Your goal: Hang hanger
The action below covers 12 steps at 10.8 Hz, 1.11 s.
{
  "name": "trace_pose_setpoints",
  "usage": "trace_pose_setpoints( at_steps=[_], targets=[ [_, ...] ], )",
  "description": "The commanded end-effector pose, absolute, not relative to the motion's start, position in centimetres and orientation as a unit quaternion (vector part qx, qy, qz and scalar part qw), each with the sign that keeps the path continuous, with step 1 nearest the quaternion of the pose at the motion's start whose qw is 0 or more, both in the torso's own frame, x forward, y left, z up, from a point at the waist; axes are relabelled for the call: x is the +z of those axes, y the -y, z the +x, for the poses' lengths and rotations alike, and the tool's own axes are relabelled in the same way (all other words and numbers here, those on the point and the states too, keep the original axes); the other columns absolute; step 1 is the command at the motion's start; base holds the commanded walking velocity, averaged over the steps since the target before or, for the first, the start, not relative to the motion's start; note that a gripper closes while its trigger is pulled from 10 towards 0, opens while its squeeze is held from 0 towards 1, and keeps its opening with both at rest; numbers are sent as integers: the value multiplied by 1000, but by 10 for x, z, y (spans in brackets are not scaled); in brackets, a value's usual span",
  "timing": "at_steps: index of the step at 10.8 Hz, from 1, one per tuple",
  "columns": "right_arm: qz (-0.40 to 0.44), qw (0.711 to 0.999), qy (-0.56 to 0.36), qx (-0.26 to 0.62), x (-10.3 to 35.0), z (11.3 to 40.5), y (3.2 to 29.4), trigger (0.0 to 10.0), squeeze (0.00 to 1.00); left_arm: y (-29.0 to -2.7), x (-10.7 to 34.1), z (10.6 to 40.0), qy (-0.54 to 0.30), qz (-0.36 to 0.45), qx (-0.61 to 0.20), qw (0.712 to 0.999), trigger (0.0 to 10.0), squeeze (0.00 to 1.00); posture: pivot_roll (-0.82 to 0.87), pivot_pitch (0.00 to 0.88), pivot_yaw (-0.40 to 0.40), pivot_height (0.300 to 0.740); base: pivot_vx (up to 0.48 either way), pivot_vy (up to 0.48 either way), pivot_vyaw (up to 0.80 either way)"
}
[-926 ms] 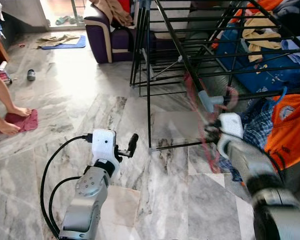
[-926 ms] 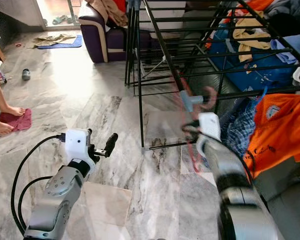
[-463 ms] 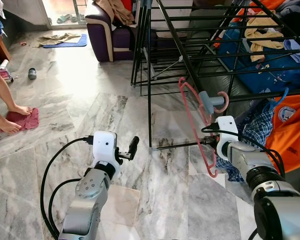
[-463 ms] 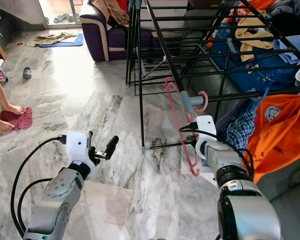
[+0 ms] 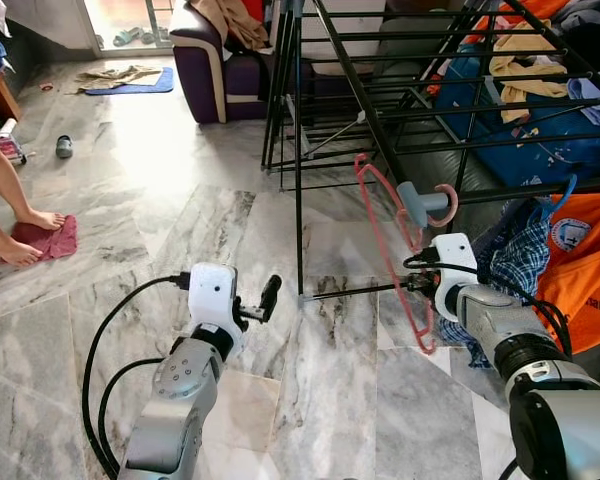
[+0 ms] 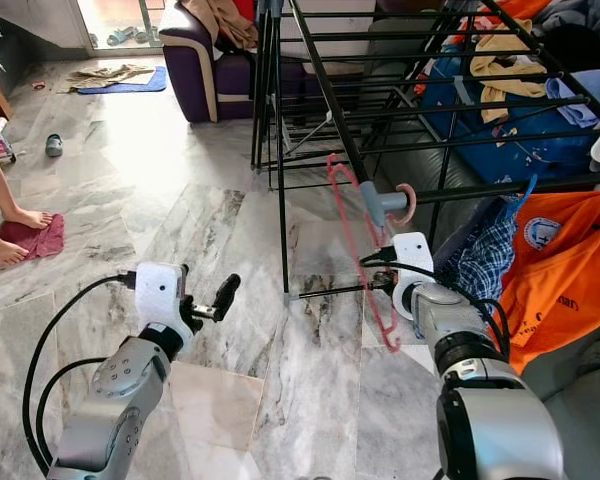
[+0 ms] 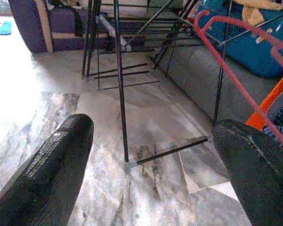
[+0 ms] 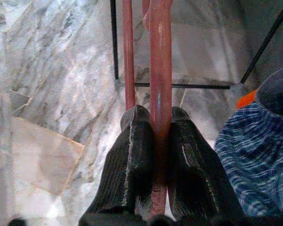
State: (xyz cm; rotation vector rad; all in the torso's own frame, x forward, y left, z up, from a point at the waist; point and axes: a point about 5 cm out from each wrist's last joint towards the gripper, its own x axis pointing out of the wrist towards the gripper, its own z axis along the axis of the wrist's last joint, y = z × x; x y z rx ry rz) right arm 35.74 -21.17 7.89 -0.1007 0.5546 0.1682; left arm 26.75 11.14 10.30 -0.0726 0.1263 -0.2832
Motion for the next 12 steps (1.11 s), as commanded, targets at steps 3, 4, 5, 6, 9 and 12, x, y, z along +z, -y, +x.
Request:
trace_pose_setpoints(
  at_steps=[3,4,5,6,9,12],
  targets=[
    [-61,961,-260,72,65,344,216,10000,1000,-111,100,266,-72,-28,-140,987,10000,0,36,101,-67,740,0,0,0],
    [-64,962,-257,72,62,342,215,10000,1000,-107,100,268,-73,-25,-147,986,10000,0,26,99,-57,740,0,0,0],
    [-65,963,-251,72,63,343,215,10000,1000,-106,100,268,-73,-24,-149,986,10000,0,24,97,-56,740,0,0,0],
    [-63,967,-239,65,67,344,217,10000,1000,-105,100,268,-73,-23,-149,986,10000,0,24,95,-60,740,0,0,0],
    [-86,974,-199,62,70,338,215,10000,1000,-107,98,265,-74,-21,-139,987,10000,0,24,94,-65,740,0,0,0],
    [-110,977,-172,52,72,326,213,10000,1000,-107,97,266,-73,-14,-140,987,10000,0,15,91,-59,740,0,0,0]
  ],
)
